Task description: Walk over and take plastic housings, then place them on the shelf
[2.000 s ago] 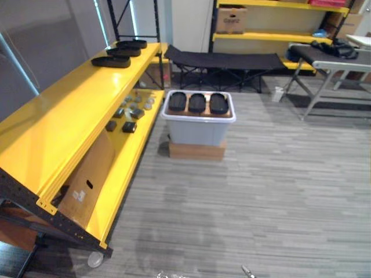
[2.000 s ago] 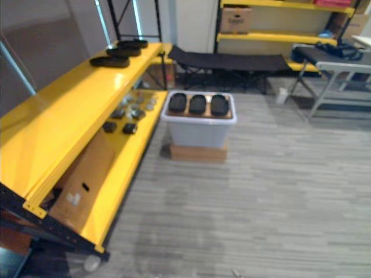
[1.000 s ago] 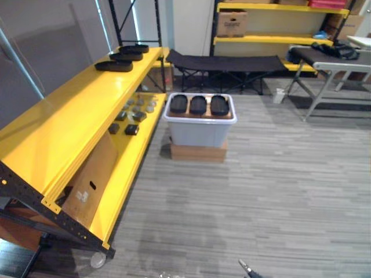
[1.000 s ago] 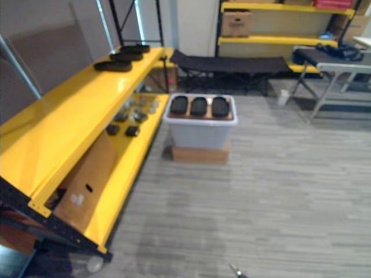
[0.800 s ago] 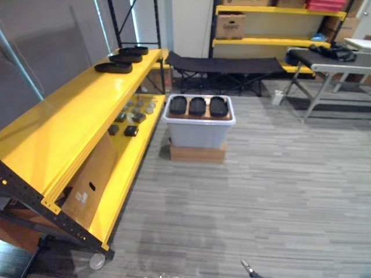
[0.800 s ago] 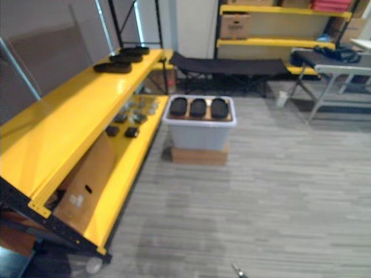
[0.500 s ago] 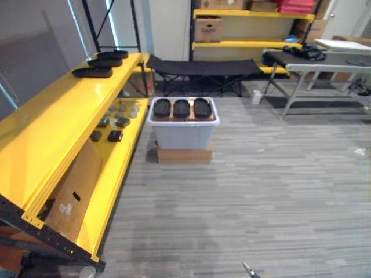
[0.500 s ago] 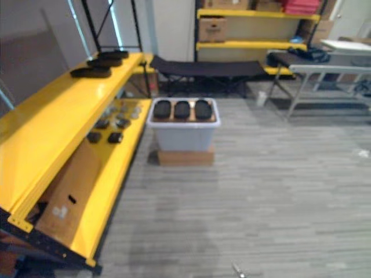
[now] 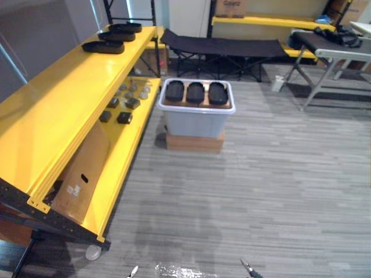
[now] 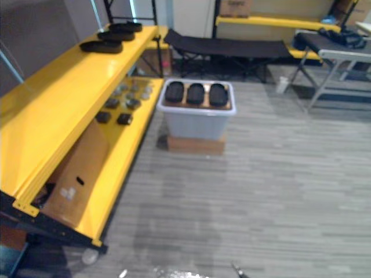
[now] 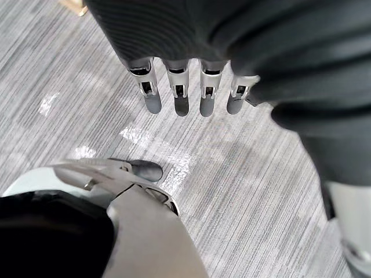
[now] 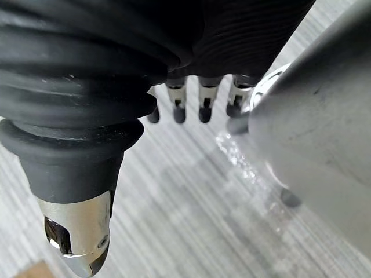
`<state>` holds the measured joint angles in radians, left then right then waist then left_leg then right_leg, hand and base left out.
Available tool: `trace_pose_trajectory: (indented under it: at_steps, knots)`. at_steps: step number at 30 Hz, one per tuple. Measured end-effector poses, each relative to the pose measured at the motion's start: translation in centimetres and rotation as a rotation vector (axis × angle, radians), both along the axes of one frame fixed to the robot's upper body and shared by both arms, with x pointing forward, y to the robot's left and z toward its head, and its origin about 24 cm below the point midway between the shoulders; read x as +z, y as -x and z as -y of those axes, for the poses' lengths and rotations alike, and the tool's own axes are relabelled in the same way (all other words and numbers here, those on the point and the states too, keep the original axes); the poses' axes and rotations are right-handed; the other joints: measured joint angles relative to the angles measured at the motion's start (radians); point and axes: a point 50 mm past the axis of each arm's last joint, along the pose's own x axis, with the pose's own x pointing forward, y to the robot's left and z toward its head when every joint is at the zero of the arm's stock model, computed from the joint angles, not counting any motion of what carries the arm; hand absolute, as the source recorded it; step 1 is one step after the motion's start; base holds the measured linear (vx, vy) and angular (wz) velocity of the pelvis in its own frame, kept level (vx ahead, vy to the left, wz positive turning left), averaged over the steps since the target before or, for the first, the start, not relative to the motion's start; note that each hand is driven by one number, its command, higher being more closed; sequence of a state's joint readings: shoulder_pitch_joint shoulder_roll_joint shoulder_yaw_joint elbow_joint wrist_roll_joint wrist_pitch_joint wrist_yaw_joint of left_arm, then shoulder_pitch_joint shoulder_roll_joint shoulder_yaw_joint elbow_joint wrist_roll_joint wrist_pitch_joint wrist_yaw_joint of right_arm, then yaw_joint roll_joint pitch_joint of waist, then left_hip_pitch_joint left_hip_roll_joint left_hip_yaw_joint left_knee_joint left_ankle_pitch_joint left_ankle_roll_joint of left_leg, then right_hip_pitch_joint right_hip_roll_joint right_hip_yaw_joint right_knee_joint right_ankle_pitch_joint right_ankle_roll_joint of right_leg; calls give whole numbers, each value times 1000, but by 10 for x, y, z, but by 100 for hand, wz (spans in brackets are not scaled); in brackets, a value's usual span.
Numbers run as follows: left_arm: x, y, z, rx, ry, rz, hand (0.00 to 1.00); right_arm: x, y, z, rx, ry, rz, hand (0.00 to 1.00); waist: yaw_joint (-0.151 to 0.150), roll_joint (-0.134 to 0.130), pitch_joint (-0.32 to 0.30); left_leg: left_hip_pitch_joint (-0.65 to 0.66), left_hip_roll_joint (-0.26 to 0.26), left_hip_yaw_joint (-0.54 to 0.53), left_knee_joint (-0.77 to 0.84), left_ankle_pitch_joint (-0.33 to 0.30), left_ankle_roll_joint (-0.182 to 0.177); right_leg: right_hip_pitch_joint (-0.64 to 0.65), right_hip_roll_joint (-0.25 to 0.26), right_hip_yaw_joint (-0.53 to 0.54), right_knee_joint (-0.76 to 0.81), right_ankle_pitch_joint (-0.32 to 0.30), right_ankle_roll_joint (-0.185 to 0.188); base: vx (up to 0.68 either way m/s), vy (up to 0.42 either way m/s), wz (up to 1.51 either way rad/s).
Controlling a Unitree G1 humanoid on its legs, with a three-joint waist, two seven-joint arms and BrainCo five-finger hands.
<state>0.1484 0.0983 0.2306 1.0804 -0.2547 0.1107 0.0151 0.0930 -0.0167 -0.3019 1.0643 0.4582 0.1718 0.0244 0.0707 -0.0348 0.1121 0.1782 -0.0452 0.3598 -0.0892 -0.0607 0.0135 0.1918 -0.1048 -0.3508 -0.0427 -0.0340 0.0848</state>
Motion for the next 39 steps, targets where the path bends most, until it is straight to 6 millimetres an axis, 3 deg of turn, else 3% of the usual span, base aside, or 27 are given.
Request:
trace_pose_trajectory:
  at_steps: [6,8,12,14,18,20,23,25,26,28,29,31,34,36,38,39]
  knots:
    - [1,-4,0,-12,-16,36,0,1,-5,-1,26,-7,30,0,1,0,-1,-2,-5,-22,-1,-3,5,-17,-11,-6,41,-22,1,-14,4,6]
    - [1,-5,0,-40,-24,36,0,2,-7,1,31,5,41,0,0,-7,3,-2,-10,-25,0,-9,15,-57,-34,-6,134,-65,10,-14,55,4]
    - [2,-11,1,-179,-45,31,0,8,-25,12,10,42,113,0,-11,16,34,58,-11,-16,6,-17,49,-232,-126,25,600,-108,-1,-71,130,-3]
    - [3,-11,-5,-188,-58,31,0,8,-25,9,10,35,117,0,-17,-10,35,83,-7,-18,5,-31,48,-248,-141,23,636,-132,-8,-133,69,3]
    - [3,-12,-6,-181,-49,22,0,7,-22,11,-1,44,114,0,-25,-9,38,84,38,-11,6,-55,16,-279,-122,-1,467,-117,-1,-148,40,-9]
    - [3,-11,-5,-146,-42,23,0,6,-17,11,14,42,111,0,-21,-7,40,63,87,10,91,-112,-25,-277,-93,-7,307,-36,-4,-78,-28,-25]
    - [3,-12,-7,-132,-46,32,0,5,-14,7,42,39,107,0,-23,-14,37,71,106,17,173,-171,-56,-248,-91,-9,211,83,-12,63,-137,-13]
    - [4,-14,-7,-129,-50,44,0,5,-12,5,63,35,103,0,-22,-19,38,87,107,6,204,-204,-80,-218,-100,-26,203,117,-24,238,-281,17]
    - [2,-16,4,-128,-25,53,0,6,-12,13,90,57,97,0,-19,16,26,88,151,7,212,-207,-96,-210,-65,-52,211,104,-37,288,-306,19]
    - [1,-17,13,-98,1,64,0,7,-15,19,114,78,96,0,-18,54,24,105,189,8,201,-197,-122,-212,-35,-67,234,45,-51,289,-241,7]
    - [1,-15,14,-74,9,65,0,7,-16,19,137,86,95,0,-19,55,24,107,203,8,208,-176,-150,-212,-25,-69,253,14,-58,262,-222,0]
    - [1,-14,14,-61,12,70,0,6,-17,18,154,82,94,0,-17,54,22,103,219,6,248,-157,-158,-196,-11,-69,256,-17,-64,210,-188,-7]
    - [2,-12,12,-26,16,81,0,4,-16,13,186,55,73,0,-16,46,9,10,280,-29,484,-138,-149,-133,28,-67,189,-28,-74,181,-207,-9]
    - [2,-13,11,4,27,87,0,4,-15,13,200,55,67,0,-11,49,9,-108,327,-55,736,-117,-150,-79,45,-66,127,-26,-80,116,-114,0]
    - [2,-14,10,-5,27,93,0,3,-14,14,230,60,42,0,-5,46,11,-192,296,-79,814,-197,-133,-45,25,-61,108,-26,-81,-58,45,-9]
    - [3,-16,9,-9,25,102,0,2,-16,13,248,63,31,0,6,35,22,-248,232,-72,782,-229,-109,-17,-15,-54,104,-27,-79,-183,136,-13]
